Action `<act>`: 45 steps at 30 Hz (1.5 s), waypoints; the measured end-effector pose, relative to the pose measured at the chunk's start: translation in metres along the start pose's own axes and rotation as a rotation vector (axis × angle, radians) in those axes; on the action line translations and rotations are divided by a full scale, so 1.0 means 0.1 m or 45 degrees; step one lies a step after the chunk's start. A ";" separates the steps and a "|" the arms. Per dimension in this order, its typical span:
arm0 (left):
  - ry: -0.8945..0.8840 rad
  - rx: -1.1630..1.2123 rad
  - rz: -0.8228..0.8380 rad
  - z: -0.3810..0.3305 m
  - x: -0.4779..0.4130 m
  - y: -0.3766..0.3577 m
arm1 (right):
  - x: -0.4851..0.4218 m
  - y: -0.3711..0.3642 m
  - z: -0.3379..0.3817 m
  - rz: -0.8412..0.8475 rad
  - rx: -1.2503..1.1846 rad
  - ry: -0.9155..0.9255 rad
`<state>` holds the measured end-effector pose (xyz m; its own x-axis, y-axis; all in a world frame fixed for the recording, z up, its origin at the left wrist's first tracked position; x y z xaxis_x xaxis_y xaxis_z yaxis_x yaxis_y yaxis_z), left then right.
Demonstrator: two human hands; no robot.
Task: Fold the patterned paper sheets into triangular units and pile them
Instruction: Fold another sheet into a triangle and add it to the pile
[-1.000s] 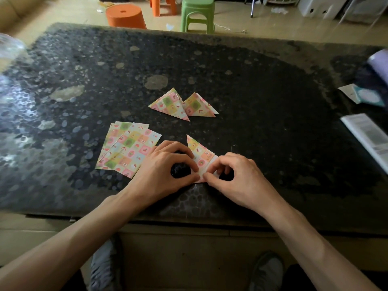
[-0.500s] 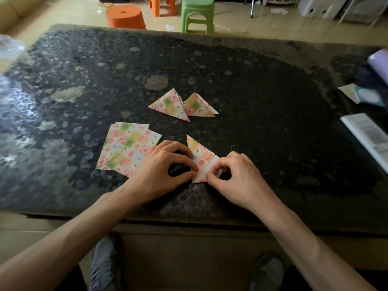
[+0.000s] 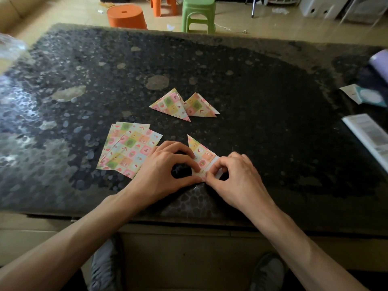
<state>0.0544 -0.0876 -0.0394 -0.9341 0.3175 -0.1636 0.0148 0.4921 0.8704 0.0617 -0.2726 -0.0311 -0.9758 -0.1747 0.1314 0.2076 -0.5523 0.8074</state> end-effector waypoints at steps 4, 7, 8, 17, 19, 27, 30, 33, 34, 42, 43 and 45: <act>0.007 0.011 -0.017 0.01 0.00 -0.01 | 0.01 -0.02 0.01 -0.021 0.020 0.005; 0.017 0.009 -0.029 0.02 0.00 -0.02 | 0.01 -0.02 0.02 -0.039 0.031 0.017; 0.021 0.007 -0.029 0.02 0.00 -0.03 | 0.01 -0.02 0.02 -0.039 0.033 0.018; 0.025 0.026 0.002 -0.01 0.02 -0.03 | 0.02 -0.02 0.04 -0.033 0.040 0.027; 0.016 0.027 -0.006 -0.01 0.03 -0.02 | 0.01 -0.01 0.03 -0.014 0.016 0.027; -0.012 0.029 -0.051 0.00 0.03 -0.02 | 0.02 -0.01 -0.01 0.056 -0.040 0.050; -0.022 -0.067 -0.063 0.00 0.05 -0.01 | 0.02 -0.01 -0.01 0.054 -0.045 0.052; -0.001 -0.096 -0.063 0.01 0.06 0.00 | 0.02 -0.02 -0.01 0.051 -0.057 0.057; -0.020 -0.092 -0.059 -0.01 0.05 0.00 | 0.02 -0.02 -0.02 0.049 -0.062 0.061; -0.064 -0.042 -0.044 -0.02 0.04 -0.02 | 0.01 -0.03 -0.05 0.051 -0.084 0.081; -0.059 -0.037 -0.042 -0.02 0.04 -0.02 | 0.01 -0.03 -0.06 0.047 -0.087 0.084; -0.060 -0.045 -0.040 -0.02 0.04 -0.02 | 0.01 -0.04 -0.06 0.033 -0.084 0.090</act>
<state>0.0504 -0.0887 -0.0412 -0.9160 0.3405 -0.2121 -0.0277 0.4737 0.8802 0.0602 -0.2756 -0.0376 -0.9633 -0.2454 0.1090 0.2391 -0.5992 0.7641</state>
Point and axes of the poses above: each hand's wrist, its own x-axis away from the middle knuckle, its own y-axis out of the back of the hand, z = x × y, the point moved 5 cm from there along -x, towards the middle knuckle, and after that the axes turned 8 degrees about -x, right-handed, at the moved point
